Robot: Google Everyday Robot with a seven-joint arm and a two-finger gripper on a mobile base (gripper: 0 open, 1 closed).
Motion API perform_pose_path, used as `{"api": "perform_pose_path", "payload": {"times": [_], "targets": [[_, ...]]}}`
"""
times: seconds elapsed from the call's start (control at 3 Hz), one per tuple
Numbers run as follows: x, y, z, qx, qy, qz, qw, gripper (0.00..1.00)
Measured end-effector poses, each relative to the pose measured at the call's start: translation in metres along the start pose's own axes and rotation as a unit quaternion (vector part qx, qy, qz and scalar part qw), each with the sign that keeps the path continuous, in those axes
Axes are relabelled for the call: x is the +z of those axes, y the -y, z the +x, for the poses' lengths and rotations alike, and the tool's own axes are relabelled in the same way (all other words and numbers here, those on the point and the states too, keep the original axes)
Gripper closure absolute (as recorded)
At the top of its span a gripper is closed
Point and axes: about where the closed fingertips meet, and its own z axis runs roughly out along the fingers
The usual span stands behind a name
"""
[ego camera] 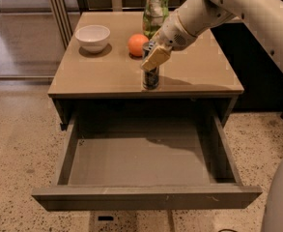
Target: Place redbull can into top drawer
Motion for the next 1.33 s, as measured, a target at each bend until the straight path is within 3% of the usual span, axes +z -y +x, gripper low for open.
{"api": "perform_pose_path", "payload": {"times": [0.33, 1.0, 1.33], "targets": [[-0.003, -0.009, -0.001, -0.008, 0.003, 0.000, 1.0000, 1.00], [-0.031, -0.084, -0.008, -0.027, 0.011, -0.005, 0.9996, 1.00], [-0.029, -0.089, -0.006, -0.026, 0.008, -0.009, 0.9996, 1.00]]}}
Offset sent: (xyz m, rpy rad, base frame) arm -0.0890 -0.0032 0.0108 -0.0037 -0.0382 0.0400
